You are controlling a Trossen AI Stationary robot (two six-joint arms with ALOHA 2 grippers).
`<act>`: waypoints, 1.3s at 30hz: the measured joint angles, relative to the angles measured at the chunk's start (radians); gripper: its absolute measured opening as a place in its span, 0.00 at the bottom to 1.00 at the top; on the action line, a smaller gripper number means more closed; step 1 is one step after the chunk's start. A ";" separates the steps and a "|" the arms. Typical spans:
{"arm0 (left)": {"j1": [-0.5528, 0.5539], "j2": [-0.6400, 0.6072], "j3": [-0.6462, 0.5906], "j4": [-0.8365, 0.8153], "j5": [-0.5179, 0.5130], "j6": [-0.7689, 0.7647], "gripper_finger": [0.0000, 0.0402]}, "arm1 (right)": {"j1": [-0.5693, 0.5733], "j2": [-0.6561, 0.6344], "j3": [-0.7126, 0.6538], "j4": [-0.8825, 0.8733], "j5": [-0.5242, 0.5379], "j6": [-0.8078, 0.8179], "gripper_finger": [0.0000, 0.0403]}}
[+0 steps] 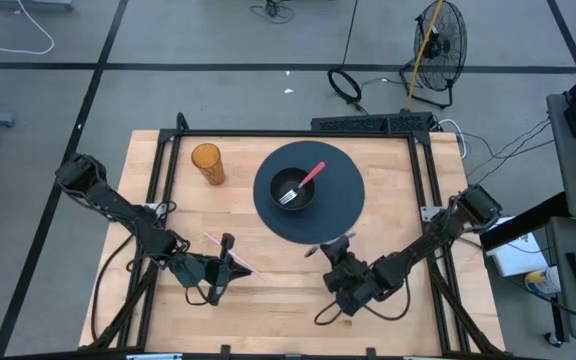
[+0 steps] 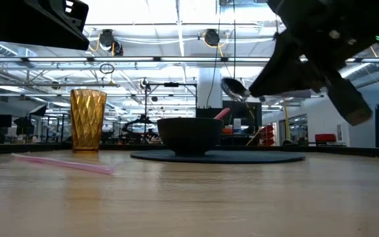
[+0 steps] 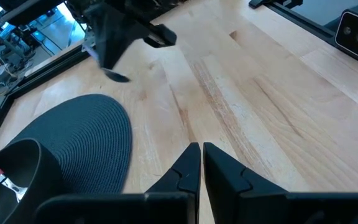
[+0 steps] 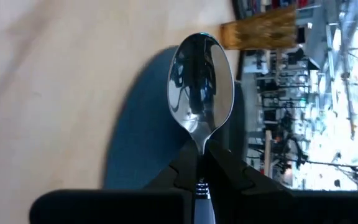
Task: Pick & Place Utensil
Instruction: Put the spoon into the bowl
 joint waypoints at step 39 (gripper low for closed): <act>0.014 0.000 0.000 0.004 -0.002 0.019 0.06 | -0.518 -0.217 0.000 0.130 -0.229 -0.467 0.04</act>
